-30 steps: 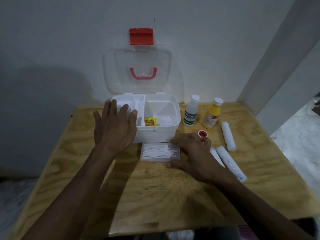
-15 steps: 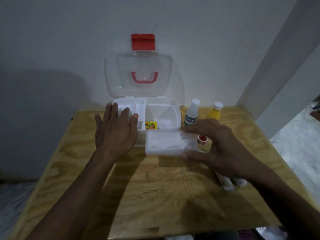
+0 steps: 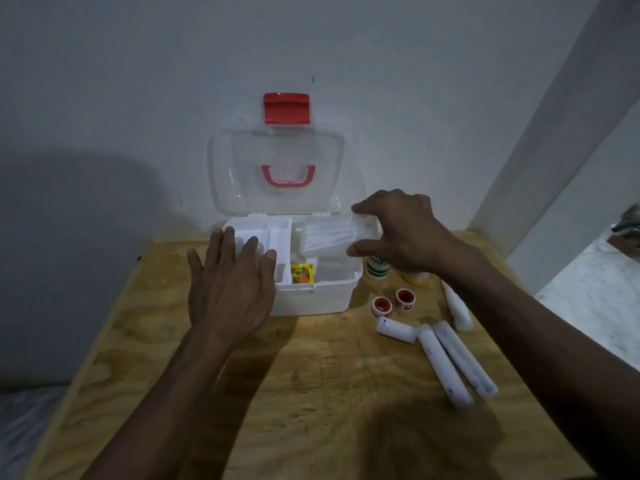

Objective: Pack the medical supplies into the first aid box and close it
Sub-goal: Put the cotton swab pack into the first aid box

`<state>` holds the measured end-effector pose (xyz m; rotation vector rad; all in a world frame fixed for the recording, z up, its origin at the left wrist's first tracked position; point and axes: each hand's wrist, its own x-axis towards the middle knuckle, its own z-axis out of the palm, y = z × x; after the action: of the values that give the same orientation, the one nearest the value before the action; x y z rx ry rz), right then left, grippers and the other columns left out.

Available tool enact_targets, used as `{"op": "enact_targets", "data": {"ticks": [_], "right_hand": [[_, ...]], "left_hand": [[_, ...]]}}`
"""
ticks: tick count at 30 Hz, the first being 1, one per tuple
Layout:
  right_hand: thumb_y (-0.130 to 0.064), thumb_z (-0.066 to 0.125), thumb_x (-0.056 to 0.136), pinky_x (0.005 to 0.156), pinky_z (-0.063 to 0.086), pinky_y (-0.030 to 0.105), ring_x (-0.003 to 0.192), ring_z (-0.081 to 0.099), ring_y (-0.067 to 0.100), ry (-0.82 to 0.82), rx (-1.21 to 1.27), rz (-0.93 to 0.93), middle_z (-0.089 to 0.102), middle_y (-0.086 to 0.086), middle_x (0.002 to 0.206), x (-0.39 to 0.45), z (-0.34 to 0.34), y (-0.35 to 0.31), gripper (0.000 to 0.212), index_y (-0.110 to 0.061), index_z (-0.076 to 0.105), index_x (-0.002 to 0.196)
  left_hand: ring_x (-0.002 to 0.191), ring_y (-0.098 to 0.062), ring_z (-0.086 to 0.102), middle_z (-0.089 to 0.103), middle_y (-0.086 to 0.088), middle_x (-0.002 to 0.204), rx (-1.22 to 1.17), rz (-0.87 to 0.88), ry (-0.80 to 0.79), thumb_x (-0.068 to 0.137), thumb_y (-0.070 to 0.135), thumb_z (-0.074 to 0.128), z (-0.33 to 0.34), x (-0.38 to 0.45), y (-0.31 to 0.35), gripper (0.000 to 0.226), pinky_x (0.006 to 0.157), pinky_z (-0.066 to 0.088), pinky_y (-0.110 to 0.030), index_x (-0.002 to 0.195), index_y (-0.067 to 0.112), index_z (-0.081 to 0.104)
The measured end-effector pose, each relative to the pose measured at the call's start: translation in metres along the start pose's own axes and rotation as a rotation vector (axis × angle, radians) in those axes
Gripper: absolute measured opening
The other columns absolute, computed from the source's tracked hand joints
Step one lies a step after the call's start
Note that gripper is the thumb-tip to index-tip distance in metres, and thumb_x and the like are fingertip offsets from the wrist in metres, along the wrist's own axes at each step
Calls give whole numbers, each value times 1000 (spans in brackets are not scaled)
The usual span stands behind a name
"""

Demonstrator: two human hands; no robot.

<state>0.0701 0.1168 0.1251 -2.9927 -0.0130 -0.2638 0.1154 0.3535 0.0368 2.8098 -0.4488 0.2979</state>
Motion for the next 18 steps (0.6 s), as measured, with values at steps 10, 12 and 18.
{"op": "enact_targets", "data": {"ticks": [10,12,18], "right_hand": [[-51,69,81,94,28,42,122,43,27,-61,-58,-13,55,6,132,25,28,-13,66,-20,50,137],[-50,69,81,96,28,42,122,43,27,-57,-68,-15,55,6,133,27,32,-16,67,-20,50,137],[-45,71,82,99,29,42,122,44,27,-85,-51,-27,55,7,135,30,42,-25,67,-17,49,139]], "left_hand": [[151,-28,8,20,-12,161,-6,-17,0,94,57,5,-1,-1,1,72,118,7,-60,146,21,39],[151,-28,8,20,-12,161,-3,-17,-1,94,57,5,-2,-1,2,71,118,7,-59,147,21,38],[151,-28,8,20,-12,161,-2,-17,6,94,56,5,-1,-2,2,70,118,6,-58,146,22,38]]}}
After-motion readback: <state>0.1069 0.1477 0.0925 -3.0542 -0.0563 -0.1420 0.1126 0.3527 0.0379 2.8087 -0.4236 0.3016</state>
